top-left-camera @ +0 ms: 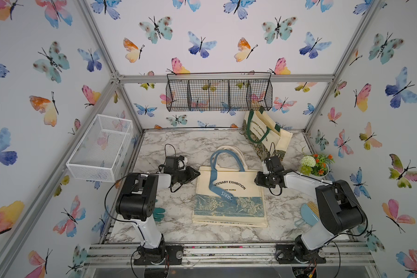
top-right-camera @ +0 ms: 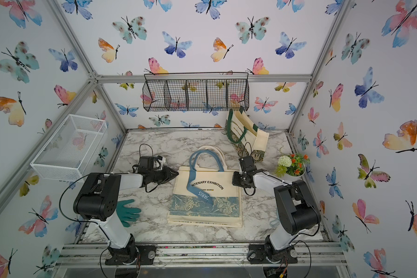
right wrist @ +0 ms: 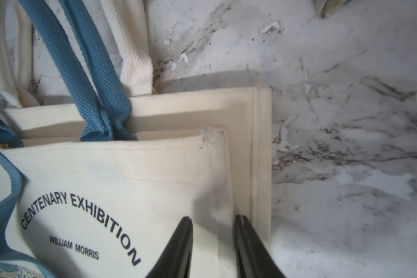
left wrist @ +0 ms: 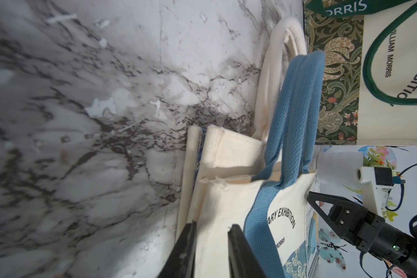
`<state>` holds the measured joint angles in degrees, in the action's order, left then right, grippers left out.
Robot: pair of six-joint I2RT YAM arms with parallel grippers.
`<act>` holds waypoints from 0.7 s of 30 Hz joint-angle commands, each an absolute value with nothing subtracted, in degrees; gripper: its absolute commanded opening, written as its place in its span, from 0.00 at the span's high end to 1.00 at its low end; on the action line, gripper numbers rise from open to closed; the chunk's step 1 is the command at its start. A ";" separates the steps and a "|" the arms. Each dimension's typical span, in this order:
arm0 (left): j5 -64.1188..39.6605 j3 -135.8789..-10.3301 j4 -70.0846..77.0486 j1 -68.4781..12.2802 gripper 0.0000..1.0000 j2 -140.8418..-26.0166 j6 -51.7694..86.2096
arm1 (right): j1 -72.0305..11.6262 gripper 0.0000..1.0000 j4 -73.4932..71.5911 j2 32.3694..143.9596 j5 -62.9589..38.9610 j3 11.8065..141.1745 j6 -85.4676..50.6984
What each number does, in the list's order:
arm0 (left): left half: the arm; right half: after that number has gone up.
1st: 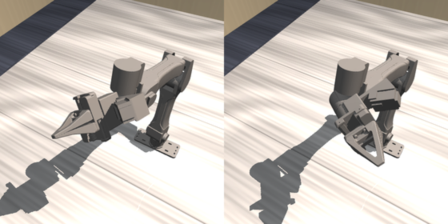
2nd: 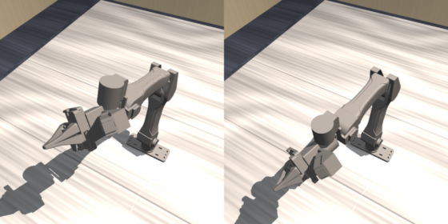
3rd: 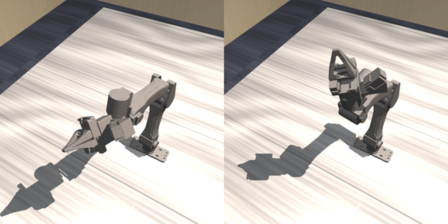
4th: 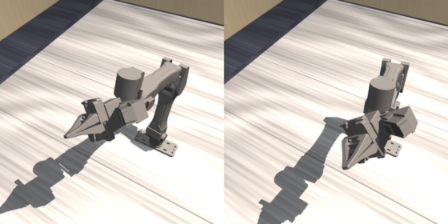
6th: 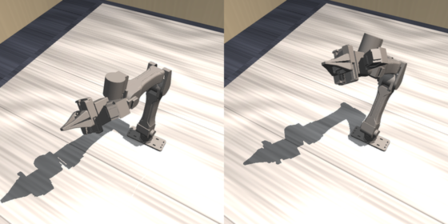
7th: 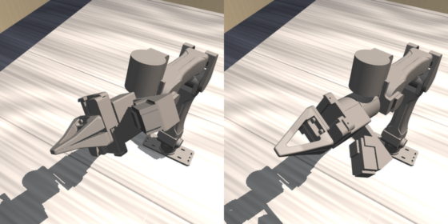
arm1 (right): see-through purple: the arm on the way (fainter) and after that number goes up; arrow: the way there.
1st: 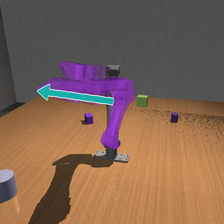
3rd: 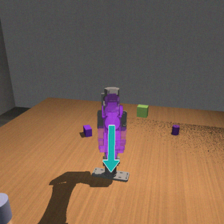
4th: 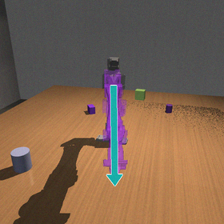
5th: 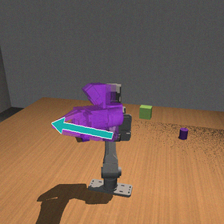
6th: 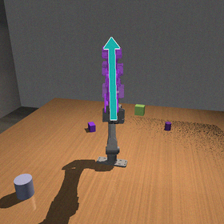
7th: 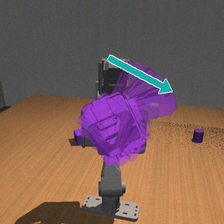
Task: Put away the canvas bag
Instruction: Adjust the canvas bag at the center of the board.
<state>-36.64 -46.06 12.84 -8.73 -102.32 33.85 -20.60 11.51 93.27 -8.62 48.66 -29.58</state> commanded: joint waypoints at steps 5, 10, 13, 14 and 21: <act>-34.88 -47.44 12.00 -9.05 0.71 -104.28 33.65 | -20.30 0.66 10.96 93.96 -9.62 47.73 -30.15; -36.47 -47.28 13.27 -9.05 0.73 -104.24 34.62 | -20.30 0.69 10.79 94.05 -10.27 47.72 -30.23; -36.66 -47.28 13.54 -9.40 0.76 -103.63 34.72 | -20.30 0.71 10.87 93.79 -10.72 47.81 -30.23; -36.73 -47.32 13.58 -9.34 0.77 -103.54 34.80 | -20.30 0.71 10.92 93.57 -10.77 47.81 -30.24; -38.68 -47.42 15.11 -9.73 0.79 -103.40 35.85 | -20.26 0.71 11.15 92.89 -11.49 48.16 -30.28</act>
<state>-35.92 -46.30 13.34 -9.13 -103.57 35.24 -20.18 11.33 93.27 -9.26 48.45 -29.95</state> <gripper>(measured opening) 0.215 0.287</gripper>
